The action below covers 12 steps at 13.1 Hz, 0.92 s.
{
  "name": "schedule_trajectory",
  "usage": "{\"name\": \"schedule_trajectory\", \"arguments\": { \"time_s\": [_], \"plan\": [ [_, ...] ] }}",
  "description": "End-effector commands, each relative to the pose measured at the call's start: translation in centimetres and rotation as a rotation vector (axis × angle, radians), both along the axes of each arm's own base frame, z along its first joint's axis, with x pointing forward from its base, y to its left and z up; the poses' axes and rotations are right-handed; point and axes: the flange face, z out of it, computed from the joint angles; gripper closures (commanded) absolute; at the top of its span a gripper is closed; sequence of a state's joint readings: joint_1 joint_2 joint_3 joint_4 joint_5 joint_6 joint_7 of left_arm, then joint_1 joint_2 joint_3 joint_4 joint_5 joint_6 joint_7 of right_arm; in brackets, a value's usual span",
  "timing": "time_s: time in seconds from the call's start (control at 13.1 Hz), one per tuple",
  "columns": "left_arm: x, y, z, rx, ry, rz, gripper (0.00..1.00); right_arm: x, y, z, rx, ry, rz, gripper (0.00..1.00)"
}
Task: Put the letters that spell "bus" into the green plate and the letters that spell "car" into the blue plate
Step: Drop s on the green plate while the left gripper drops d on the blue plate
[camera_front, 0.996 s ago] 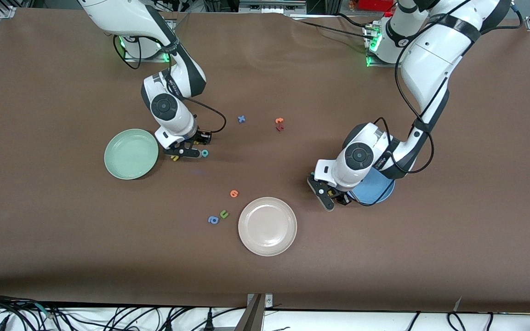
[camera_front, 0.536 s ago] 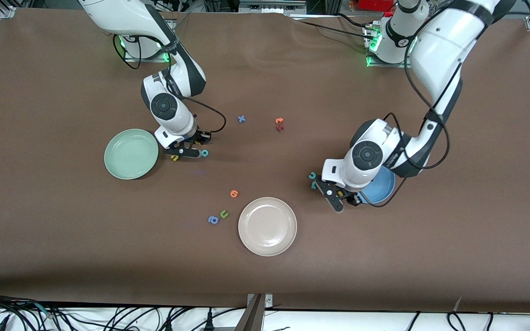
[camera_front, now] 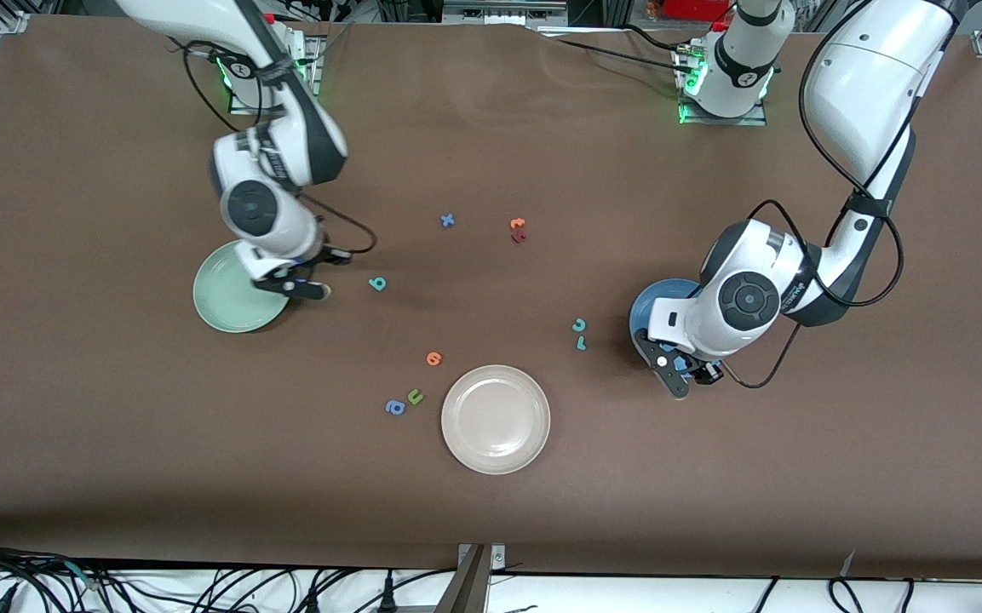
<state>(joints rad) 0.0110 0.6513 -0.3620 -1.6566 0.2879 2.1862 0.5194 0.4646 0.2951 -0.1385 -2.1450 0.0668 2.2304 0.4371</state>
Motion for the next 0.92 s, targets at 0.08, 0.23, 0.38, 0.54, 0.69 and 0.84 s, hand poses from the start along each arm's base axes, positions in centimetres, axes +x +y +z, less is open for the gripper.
{"name": "schedule_trajectory", "arguments": {
  "time_s": [0.08,0.23,0.38,0.54,0.69,0.84],
  "plan": [
    [-1.6,-4.8,1.4,-0.049,0.009,0.114,0.0,2.0,-9.1,0.0,-0.022,0.015,0.085,0.91],
    [-3.2,-8.9,0.8,-0.043,0.007,0.241,0.0,2.7,-13.4,-1.9,-0.066,0.007,0.137,0.91],
    [-3.9,-10.8,-0.2,-0.047,0.005,0.367,0.0,3.0,-16.1,-3.7,-0.075,0.01,0.174,0.91],
    [-3.8,-11.4,-1.9,-0.07,-0.006,0.495,0.01,3.0,-17.3,-5.5,-0.081,0.014,0.19,0.91],
    [-3.4,-12.5,-3.4,-0.105,-0.028,0.538,0.18,2.9,-17.3,-5.8,-0.083,0.016,0.19,0.51],
    [-3.6,-13.5,-4.7,-0.105,-0.024,0.537,0.32,3.1,-17.2,-5.4,-0.08,0.01,0.185,0.02]
  ]
}}
